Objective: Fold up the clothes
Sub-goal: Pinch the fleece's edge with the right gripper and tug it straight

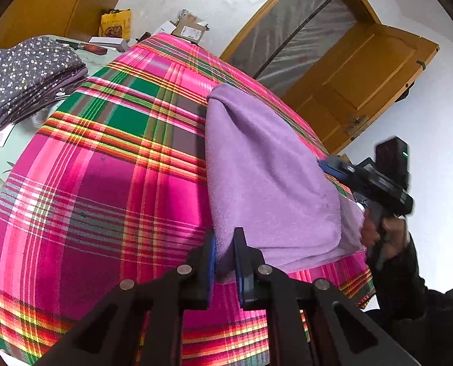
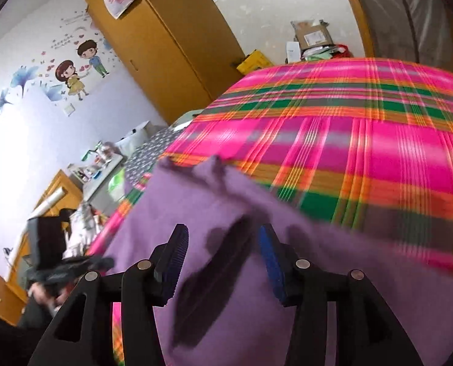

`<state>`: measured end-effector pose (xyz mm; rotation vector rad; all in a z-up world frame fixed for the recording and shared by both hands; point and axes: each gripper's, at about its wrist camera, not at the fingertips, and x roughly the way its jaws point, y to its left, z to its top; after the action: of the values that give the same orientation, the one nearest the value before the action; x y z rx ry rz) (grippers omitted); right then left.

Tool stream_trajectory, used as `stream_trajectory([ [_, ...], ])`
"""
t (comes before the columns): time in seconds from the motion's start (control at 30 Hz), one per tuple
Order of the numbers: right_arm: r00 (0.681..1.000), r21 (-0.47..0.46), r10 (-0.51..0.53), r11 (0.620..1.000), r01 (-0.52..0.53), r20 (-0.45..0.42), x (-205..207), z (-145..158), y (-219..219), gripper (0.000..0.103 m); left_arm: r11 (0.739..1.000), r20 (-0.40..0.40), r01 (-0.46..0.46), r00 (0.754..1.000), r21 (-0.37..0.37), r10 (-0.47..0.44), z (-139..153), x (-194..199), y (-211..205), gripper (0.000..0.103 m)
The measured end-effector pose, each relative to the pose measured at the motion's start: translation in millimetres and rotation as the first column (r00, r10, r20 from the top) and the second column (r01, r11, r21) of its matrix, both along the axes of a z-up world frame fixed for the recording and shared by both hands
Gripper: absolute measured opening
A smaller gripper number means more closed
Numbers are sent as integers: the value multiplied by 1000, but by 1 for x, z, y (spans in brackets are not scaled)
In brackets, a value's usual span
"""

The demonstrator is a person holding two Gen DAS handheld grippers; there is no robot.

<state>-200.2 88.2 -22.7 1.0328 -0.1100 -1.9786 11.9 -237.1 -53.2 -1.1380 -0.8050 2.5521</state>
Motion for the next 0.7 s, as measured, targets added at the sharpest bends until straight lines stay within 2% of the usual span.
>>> stream_trajectory([
  [0.17,996,42,85,995,-86,19,-24,-20,-33,50,1000,2,4,1000,2,-4,-1,-1,-1,12],
  [0.27,993,32,116,993,-116,24,-27,-28,-37,49,1000,1,11,1000,0,-11,-1,-2,-1,12],
  [0.3,992,32,121,992,-122,19,-26,-28,-36,45,1000,0,14,1000,0,-14,-1,-2,-1,12],
  [0.37,992,31,128,991,-128,5,-23,-25,-35,20,1000,0,17,1000,-1,-17,-1,-2,-1,12],
  [0.47,993,4,114,993,-114,-20,-12,-10,-28,11,1000,0,22,1000,-10,-22,-1,-3,0,12],
  [0.57,997,-48,70,996,-71,-28,-2,5,-13,10,1000,-3,27,1000,-14,-27,-1,-4,0,12],
  [0.63,1000,-12,18,1000,-18,11,-12,-2,-6,10,999,-6,31,999,-13,-31,-1,-5,0,12],
  [0.7,995,58,-33,998,28,89,-27,-23,-8,11,999,-5,35,999,-18,-35,0,-6,1,12],
])
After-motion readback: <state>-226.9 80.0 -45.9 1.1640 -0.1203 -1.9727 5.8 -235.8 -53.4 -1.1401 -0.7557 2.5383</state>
